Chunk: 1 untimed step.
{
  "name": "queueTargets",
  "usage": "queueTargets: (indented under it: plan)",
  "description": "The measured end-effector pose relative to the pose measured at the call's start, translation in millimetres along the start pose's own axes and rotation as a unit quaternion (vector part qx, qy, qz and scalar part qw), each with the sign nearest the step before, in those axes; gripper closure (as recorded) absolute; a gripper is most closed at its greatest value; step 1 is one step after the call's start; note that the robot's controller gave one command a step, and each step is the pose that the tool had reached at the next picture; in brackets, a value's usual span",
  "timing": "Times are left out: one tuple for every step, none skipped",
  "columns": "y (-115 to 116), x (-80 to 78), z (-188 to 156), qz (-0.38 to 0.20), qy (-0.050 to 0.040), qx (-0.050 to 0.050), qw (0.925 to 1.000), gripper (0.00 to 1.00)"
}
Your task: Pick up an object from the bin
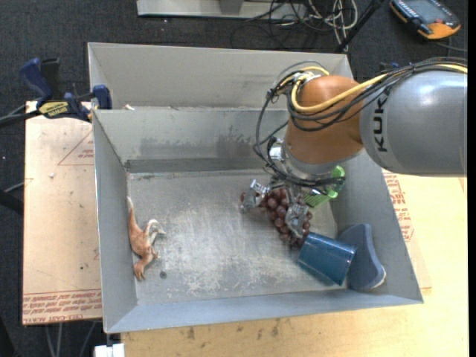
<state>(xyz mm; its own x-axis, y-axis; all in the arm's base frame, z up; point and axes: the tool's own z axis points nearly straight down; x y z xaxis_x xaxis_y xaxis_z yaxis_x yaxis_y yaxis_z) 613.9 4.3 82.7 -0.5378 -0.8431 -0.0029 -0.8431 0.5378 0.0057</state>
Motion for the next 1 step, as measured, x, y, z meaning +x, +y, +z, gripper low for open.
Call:
queueTargets:
  plan:
    - [-18.2,26.5,3.7,0.093,0.0018,-0.001,0.9957,1.0]
